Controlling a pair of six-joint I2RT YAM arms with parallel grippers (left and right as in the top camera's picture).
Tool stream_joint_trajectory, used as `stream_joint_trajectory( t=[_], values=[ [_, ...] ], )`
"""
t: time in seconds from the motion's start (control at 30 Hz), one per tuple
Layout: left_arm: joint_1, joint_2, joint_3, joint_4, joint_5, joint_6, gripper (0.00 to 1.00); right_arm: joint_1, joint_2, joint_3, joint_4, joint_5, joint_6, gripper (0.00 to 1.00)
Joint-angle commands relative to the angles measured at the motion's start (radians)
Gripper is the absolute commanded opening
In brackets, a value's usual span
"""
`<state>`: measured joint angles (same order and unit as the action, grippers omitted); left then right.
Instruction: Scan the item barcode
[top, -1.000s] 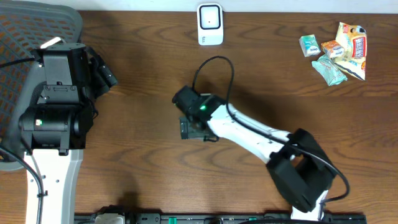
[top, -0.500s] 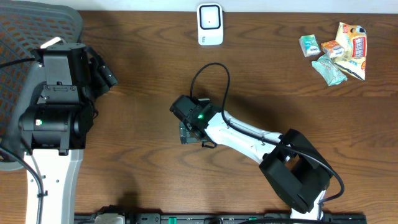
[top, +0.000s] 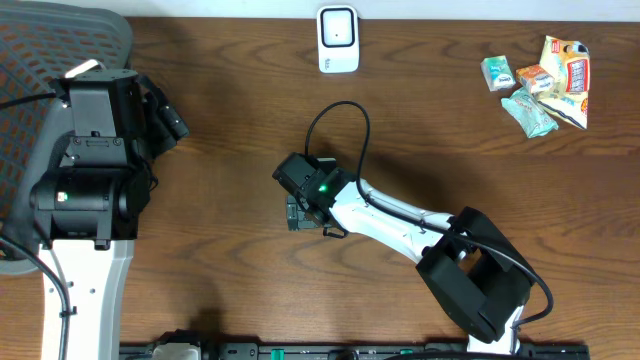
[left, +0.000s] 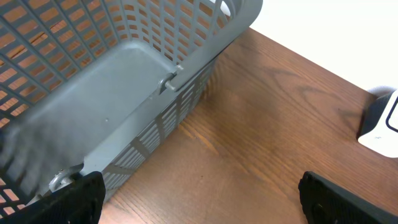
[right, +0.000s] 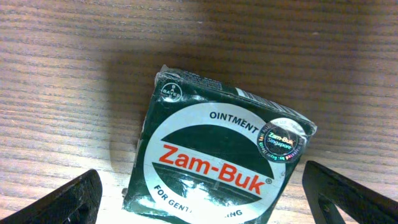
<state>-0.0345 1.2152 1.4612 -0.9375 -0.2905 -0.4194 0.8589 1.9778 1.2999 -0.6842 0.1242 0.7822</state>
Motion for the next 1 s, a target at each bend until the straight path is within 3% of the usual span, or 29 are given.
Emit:
stream_joint_trajectory(
  t=[0.0,0.97],
  values=[
    [0.003,-0.007,0.013,-0.002,-0.01,-0.005,0.98,0.003,0.005,-0.004,-0.009,0.004,0.009,0.97],
    [0.003,-0.007,0.013,-0.001,-0.01,-0.005,0.98,0.0,0.005,-0.004,0.005,-0.002,0.055,0.98]
  ],
)
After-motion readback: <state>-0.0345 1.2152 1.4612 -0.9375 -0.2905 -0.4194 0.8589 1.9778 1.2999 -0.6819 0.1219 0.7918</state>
